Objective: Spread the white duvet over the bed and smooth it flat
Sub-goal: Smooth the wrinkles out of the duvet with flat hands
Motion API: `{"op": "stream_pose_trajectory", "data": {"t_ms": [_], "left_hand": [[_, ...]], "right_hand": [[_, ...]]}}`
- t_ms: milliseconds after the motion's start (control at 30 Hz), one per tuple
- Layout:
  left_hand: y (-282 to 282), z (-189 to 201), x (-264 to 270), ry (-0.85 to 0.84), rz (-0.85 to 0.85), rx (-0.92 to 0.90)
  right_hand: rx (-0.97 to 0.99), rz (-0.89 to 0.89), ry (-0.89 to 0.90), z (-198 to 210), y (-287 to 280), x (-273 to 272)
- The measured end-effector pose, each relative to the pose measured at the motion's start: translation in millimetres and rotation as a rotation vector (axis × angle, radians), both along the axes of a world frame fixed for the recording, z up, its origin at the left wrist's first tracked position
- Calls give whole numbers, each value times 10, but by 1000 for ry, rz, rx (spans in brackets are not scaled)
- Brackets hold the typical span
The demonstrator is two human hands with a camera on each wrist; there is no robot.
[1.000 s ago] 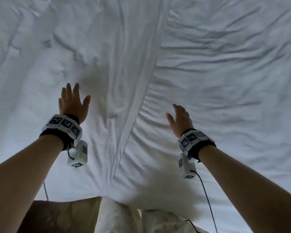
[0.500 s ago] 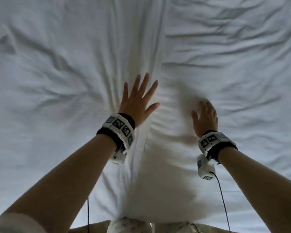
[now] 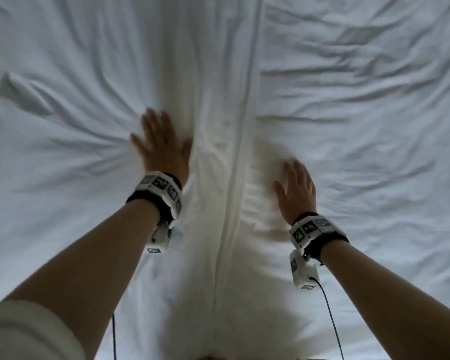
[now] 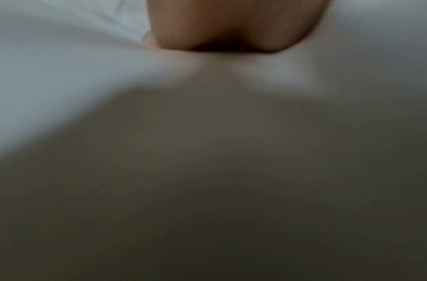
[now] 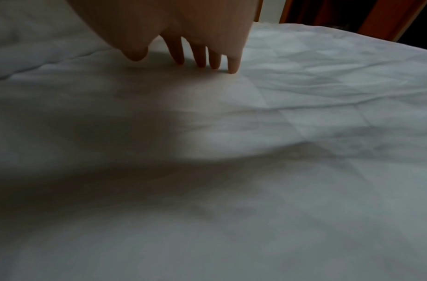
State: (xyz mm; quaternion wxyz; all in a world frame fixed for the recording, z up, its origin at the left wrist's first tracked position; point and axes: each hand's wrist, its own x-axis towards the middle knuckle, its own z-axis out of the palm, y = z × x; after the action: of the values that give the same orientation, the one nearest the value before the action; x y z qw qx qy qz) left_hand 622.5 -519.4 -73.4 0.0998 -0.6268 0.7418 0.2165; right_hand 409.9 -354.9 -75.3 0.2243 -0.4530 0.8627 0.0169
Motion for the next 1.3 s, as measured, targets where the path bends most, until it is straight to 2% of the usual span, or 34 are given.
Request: {"op": "stream_pose_trajectory", "data": {"t_ms": [100, 167, 200, 300, 400, 500, 567, 667, 833, 1000, 1100, 1167, 1233, 1300], "left_hand": [[435, 111, -463, 110, -400, 105], [499, 172, -494, 158, -497, 110], [449, 181, -429, 143, -448, 84], [164, 138, 46, 20, -154, -14], [17, 182, 757, -36, 39, -131], [202, 218, 1502, -93, 217, -187], [433, 198, 1947, -100, 315, -129], [759, 92, 2405, -101, 367, -44], [1145, 11, 2848, -110, 794, 47], [1390, -19, 3163, -147, 989, 237], [1554, 12, 3366, -71, 1143, 349], [1621, 58, 3462, -64, 1137, 387], [1607, 117, 3521, -98, 1090, 410], [1501, 181, 3574, -119, 1047, 400]], "right_hand": [[9, -43, 2, 29, 6, -82], [-15, -84, 9, 70, 38, -139], [-25, -110, 5, 87, 62, -157], [-18, -151, -31, 153, 23, -85], [-11, -16, -112, 226, -178, 235], [-60, 207, -196, 309, -448, 771], [-86, 372, -228, 350, -628, 1169], [-54, 609, -250, 359, -836, 1732], [-57, 1131, -137, 142, -855, 2507], [-78, 1594, -11, 148, -951, 2826], [-39, 1696, -3, 195, -1192, 3001], [-49, 1694, 2, 232, -1474, 3112], [-40, 1572, -18, 260, -1861, 3130], [-7, 1317, 16, 257, -2334, 3036]]}}
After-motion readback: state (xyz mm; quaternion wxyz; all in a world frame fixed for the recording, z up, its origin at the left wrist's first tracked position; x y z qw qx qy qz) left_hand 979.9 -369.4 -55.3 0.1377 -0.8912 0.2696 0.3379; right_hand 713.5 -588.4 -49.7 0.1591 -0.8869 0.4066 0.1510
